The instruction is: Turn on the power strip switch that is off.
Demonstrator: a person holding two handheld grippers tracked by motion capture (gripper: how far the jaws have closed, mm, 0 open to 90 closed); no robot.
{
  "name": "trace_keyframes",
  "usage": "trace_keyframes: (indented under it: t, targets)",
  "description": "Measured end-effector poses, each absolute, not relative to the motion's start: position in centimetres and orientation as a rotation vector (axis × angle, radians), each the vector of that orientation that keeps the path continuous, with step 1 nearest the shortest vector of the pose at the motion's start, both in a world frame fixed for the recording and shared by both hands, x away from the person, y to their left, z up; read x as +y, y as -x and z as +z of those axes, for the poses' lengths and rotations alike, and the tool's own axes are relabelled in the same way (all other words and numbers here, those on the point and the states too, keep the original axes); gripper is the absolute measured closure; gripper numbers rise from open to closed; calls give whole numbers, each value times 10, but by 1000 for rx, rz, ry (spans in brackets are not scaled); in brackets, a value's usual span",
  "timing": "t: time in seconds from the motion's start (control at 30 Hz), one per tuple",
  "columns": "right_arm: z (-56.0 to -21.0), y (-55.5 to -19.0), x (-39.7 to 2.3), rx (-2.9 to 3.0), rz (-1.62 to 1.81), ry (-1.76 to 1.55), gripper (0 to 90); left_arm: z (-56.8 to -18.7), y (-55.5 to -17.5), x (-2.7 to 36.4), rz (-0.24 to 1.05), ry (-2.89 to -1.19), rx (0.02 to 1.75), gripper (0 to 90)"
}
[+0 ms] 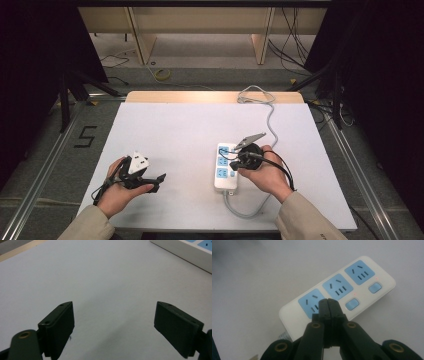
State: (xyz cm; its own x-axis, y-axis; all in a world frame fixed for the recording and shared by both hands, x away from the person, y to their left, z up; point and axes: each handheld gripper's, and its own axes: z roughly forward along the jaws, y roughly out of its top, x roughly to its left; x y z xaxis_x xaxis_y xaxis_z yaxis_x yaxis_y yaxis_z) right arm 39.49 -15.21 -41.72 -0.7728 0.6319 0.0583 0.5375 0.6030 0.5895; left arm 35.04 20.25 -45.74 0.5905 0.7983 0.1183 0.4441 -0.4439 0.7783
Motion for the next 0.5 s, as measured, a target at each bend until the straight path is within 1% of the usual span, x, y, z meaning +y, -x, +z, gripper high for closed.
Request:
trace_keyframes:
  t: [0.5]
  targets:
    - [-418, -399, -147, 2694, 858, -1026, 900, -457, -350, 203, 630, -2094, 980, 163]
